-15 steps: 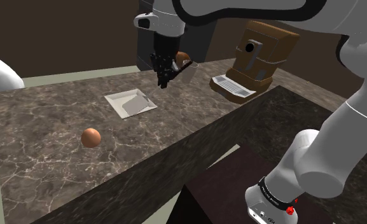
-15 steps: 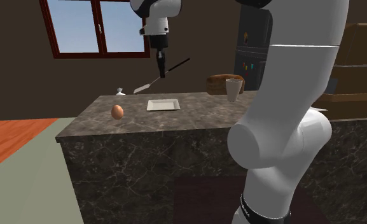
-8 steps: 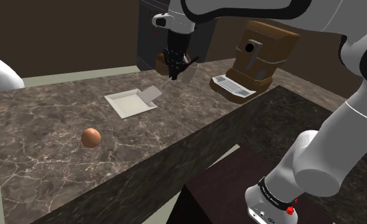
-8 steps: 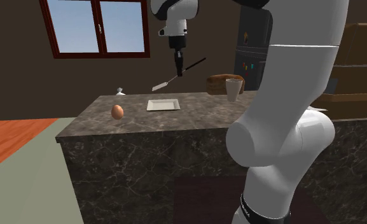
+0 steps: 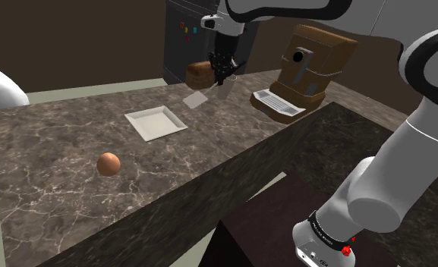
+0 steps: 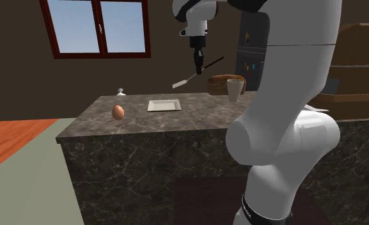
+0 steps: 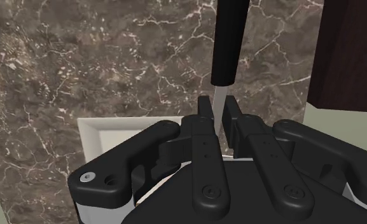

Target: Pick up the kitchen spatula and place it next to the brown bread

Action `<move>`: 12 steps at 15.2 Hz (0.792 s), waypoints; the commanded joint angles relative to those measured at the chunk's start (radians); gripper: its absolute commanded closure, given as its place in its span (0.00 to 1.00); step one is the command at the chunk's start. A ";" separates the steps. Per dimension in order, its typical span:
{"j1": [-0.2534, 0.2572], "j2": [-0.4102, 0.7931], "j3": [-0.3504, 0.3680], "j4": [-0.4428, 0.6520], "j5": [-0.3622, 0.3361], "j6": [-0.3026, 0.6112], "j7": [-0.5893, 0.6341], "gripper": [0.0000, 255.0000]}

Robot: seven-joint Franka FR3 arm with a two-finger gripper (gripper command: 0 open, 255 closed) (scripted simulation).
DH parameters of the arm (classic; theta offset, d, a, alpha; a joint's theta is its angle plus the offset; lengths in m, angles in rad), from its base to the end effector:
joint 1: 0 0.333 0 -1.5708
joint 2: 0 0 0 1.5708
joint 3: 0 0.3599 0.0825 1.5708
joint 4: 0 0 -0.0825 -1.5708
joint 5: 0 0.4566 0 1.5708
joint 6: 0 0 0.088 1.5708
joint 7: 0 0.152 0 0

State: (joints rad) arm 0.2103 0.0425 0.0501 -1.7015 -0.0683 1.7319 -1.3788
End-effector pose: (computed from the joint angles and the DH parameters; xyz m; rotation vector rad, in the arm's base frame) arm 0.6286 0.1574 0.5389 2.0974 2.2717 -0.0693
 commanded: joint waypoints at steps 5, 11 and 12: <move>-0.073 0.081 -0.063 0.103 0.003 -0.012 -0.138 1.00; -0.147 0.202 -0.113 0.264 0.017 -0.045 -0.264 1.00; -0.160 0.226 -0.120 0.298 0.020 -0.053 -0.285 1.00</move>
State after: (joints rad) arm 0.0634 0.2493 -0.0620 -1.4357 -0.0510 1.6898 -1.6413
